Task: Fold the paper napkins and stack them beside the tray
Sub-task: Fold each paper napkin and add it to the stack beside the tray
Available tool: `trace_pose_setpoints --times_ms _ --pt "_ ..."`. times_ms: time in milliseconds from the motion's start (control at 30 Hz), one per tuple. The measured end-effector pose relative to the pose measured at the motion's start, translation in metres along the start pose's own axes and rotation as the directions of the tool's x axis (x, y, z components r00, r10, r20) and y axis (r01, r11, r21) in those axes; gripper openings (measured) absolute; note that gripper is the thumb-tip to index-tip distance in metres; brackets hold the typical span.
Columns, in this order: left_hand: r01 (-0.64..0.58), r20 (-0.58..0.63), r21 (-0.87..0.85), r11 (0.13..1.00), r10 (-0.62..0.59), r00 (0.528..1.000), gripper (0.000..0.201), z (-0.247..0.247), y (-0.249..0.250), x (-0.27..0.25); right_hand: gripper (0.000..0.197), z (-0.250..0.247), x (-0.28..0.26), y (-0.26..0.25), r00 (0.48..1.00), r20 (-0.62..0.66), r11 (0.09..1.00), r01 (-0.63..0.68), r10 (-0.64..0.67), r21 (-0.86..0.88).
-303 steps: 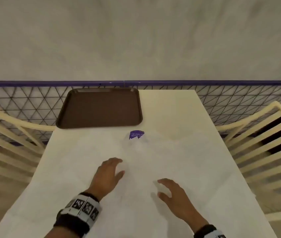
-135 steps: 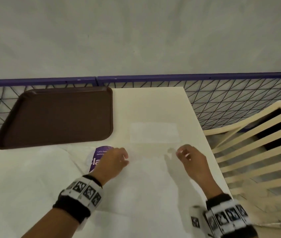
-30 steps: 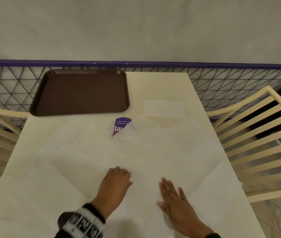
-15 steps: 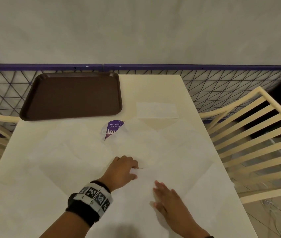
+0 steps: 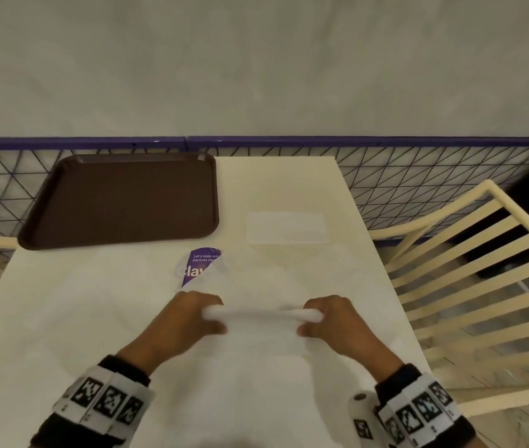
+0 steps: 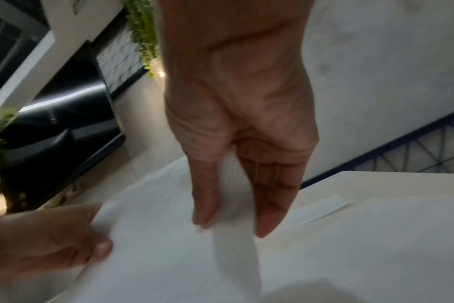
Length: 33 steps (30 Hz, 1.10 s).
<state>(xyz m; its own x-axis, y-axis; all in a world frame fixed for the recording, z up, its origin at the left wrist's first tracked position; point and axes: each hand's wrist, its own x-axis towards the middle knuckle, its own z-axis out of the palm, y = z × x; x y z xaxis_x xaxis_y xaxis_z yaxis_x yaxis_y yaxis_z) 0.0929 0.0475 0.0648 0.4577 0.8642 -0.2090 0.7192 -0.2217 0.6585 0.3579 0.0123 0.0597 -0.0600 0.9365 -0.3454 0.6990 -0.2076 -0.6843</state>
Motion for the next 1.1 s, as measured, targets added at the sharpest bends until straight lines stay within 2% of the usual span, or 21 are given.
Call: trace_pose_setpoints --times_ms 33,100,167,200,233,300,367,433,567,767,867,967,1033,1100 --pt "0.044 -0.041 -0.137 0.99 -0.05 0.998 0.03 -0.005 -0.002 0.011 0.025 -0.011 0.009 0.005 0.999 0.002 0.998 -0.038 0.038 0.055" --pt "0.129 -0.119 -0.374 0.918 -0.185 0.975 0.034 -0.013 -0.001 0.036 0.02 -0.031 0.033 0.016 0.993 -0.032 0.973 -0.101 0.11 0.21" --pt "0.135 -0.166 -0.55 0.824 -0.266 0.95 0.028 -0.018 0.004 0.064 0.033 -0.052 0.06 0.02 0.98 -0.087 0.926 -0.136 0.177 0.352" --pt "0.126 -0.171 -0.642 0.757 -0.301 0.938 0.02 -0.02 0.006 0.081 0.029 -0.062 0.074 0.019 0.976 -0.103 0.906 -0.137 0.193 0.401" --pt "0.122 -0.18 -0.701 0.703 -0.34 0.923 0.019 -0.022 0.007 0.097 0.021 -0.07 0.089 0.018 0.973 -0.108 0.883 -0.136 0.205 0.448" --pt "0.115 -0.247 -0.728 0.676 -0.415 0.875 0.029 -0.024 0.005 0.134 0.01 -0.086 0.121 0.018 0.965 -0.107 0.839 -0.15 0.239 0.523" --pt "0.132 -0.322 -0.678 0.723 -0.454 0.831 0.032 -0.024 0.002 0.164 0.027 -0.094 0.15 0.025 0.946 -0.139 0.827 -0.179 0.294 0.534" --pt "0.161 -0.372 -0.594 0.788 -0.447 0.813 0.032 -0.02 0.002 0.192 0.042 -0.096 0.18 0.038 0.918 -0.188 0.825 -0.206 0.349 0.526" --pt "0.207 -0.369 -0.417 0.885 -0.372 0.852 0.03 -0.002 -0.005 0.228 0.042 -0.091 0.212 0.053 0.872 -0.281 0.851 -0.241 0.401 0.467" --pt "0.343 -0.288 -0.279 0.897 -0.419 0.861 0.014 0.02 -0.025 0.248 0.044 -0.074 0.229 0.071 0.868 -0.345 0.928 -0.293 0.359 0.229" --pt "0.391 -0.23 -0.206 0.897 -0.433 0.872 0.017 0.027 -0.027 0.252 0.049 -0.066 0.231 0.075 0.872 -0.38 0.949 -0.312 0.307 0.05" --pt "0.39 -0.211 -0.053 0.919 -0.392 0.895 0.024 0.033 -0.024 0.25 0.041 -0.061 0.23 0.074 0.862 -0.4 0.939 -0.344 0.311 -0.011" --pt "0.363 -0.201 0.071 0.929 -0.343 0.918 0.026 0.035 -0.021 0.245 0.027 -0.061 0.224 0.068 0.866 -0.39 0.909 -0.392 0.313 -0.14" --pt "0.34 -0.171 0.182 0.923 -0.311 0.935 0.031 0.031 -0.016 0.235 0.037 -0.063 0.216 0.064 0.875 -0.393 0.863 -0.412 0.284 -0.293"
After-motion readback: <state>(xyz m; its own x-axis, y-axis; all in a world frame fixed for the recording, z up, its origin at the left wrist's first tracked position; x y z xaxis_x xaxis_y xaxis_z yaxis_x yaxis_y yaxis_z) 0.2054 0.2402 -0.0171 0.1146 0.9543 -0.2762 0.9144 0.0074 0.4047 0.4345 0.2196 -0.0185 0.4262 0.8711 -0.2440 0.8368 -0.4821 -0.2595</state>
